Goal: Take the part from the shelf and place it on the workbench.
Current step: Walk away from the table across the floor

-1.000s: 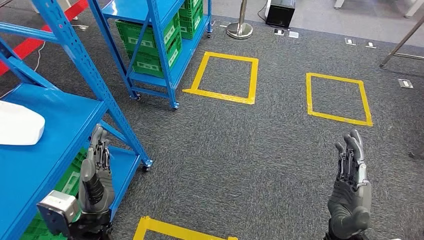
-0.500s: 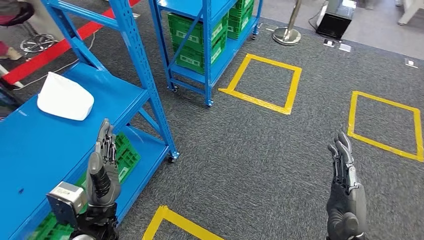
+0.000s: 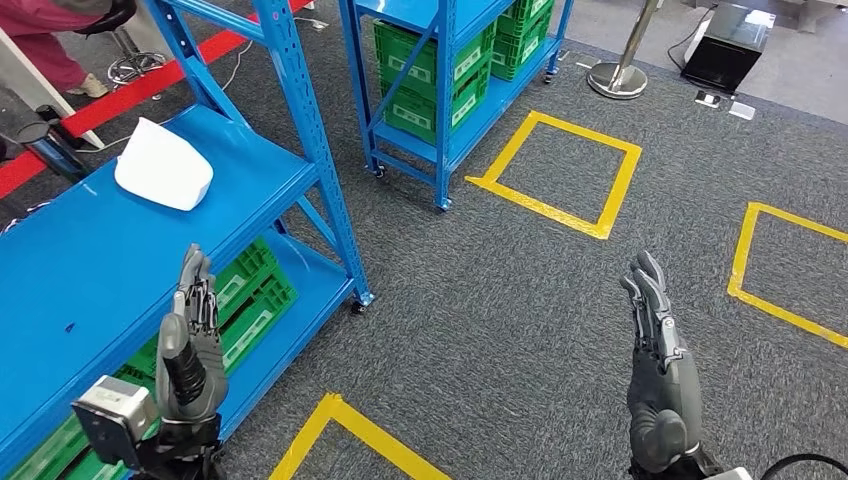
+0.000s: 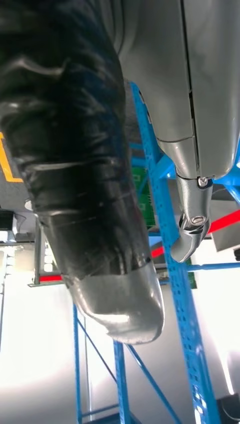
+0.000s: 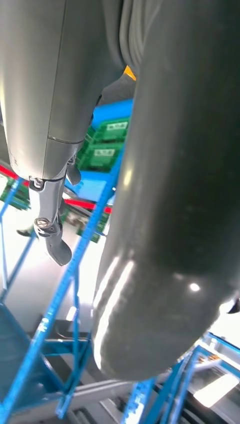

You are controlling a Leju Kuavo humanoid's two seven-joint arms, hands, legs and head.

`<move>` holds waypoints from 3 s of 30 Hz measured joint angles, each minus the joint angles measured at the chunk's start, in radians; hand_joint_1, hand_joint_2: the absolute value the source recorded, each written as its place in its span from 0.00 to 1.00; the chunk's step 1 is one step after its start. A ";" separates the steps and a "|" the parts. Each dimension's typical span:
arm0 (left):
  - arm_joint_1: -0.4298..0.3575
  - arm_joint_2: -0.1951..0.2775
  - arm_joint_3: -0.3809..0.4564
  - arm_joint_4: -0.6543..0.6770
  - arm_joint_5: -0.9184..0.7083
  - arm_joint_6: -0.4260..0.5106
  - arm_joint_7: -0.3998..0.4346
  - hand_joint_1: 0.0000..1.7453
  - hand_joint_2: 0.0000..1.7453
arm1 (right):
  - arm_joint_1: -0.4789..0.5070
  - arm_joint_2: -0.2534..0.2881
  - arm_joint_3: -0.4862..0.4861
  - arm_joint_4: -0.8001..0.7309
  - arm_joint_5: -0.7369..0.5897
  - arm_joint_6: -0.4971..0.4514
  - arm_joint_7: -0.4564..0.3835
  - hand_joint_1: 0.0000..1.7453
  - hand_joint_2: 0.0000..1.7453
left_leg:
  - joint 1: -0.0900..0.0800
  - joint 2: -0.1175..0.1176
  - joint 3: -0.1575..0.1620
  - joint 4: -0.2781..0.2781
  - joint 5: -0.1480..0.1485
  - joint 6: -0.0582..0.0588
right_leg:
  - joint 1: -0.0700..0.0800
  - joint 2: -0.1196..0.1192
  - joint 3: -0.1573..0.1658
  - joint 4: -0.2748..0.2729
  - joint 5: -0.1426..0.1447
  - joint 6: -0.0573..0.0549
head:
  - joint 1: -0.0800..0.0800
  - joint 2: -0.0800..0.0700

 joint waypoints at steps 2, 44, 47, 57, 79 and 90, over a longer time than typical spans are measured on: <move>-0.006 0.000 0.000 0.000 0.003 -0.002 -0.001 0.00 0.00 | 0.000 -0.002 0.005 -0.001 0.005 0.000 0.003 0.00 0.00 | -0.016 0.025 0.040 -0.064 0.004 0.013 | 0.002 -0.023 0.001 -0.001 0.003 0.003 | -0.004 0.000; -0.002 -0.010 -0.007 -0.002 0.010 -0.002 0.000 0.00 0.00 | 0.006 -0.029 0.036 -0.023 0.011 -0.001 0.008 0.00 0.00 | 0.020 -0.130 0.036 -0.063 0.046 0.019 | -0.038 0.084 0.018 0.180 -0.137 0.077 | 0.005 0.000; -0.002 -0.010 -0.007 -0.003 0.010 -0.002 0.000 0.00 0.00 | 0.008 -0.029 0.038 -0.024 0.011 -0.001 0.008 0.00 0.00 | 0.022 -0.170 0.006 -0.029 0.045 -0.002 | -0.054 0.150 0.090 0.039 -0.105 0.075 | 0.020 0.000; 0.006 -0.010 -0.008 -0.003 0.010 -0.002 0.000 0.00 0.00 | 0.006 -0.030 0.038 -0.028 0.011 -0.001 0.008 0.00 0.00 | 0.031 -0.053 -0.161 0.283 -0.077 -0.030 | -0.032 0.036 0.076 0.043 -0.096 0.021 | -0.029 0.000; 0.006 -0.014 -0.010 -0.007 0.010 -0.002 0.000 0.00 0.00 | 0.009 -0.033 0.039 -0.032 0.020 0.002 0.008 0.00 0.00 | 0.004 -0.153 0.019 -0.048 0.019 0.010 | -0.038 0.094 0.099 0.015 -0.099 0.042 | 0.015 0.000; 0.007 -0.014 -0.011 -0.006 0.011 -0.001 -0.001 0.00 0.00 | 0.004 -0.033 0.051 -0.037 0.055 0.011 0.015 0.00 0.00 | 0.021 -0.028 -0.092 0.133 -0.024 -0.004 | -0.039 -0.020 0.138 0.003 -0.121 0.020 | -0.032 0.000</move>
